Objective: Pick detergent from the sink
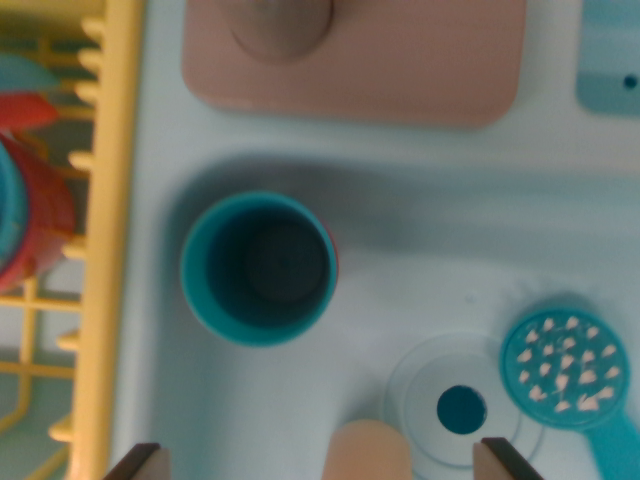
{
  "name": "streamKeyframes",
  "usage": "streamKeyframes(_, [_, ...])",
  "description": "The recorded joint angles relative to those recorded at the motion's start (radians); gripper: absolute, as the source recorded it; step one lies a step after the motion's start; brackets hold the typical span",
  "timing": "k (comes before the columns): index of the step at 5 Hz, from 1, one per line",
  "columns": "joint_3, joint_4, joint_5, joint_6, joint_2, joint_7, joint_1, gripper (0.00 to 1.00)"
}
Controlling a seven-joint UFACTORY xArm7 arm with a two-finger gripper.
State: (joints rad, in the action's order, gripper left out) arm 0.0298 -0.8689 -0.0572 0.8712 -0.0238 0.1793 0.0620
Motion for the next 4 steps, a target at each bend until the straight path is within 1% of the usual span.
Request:
streamKeyframes(1, [0.000, 0.000, 0.0000, 0.000, 0.000, 0.000, 0.0000, 0.00])
streamKeyframes(2, [0.002, 0.034, -0.0027, -0.033, 0.000, 0.006, 0.0018, 0.00])
streamKeyframes(3, [0.002, 0.034, -0.0027, -0.033, 0.000, 0.006, 0.0018, 0.00])
streamKeyframes(4, [0.004, 0.062, -0.0050, -0.062, -0.001, 0.012, 0.0034, 0.00])
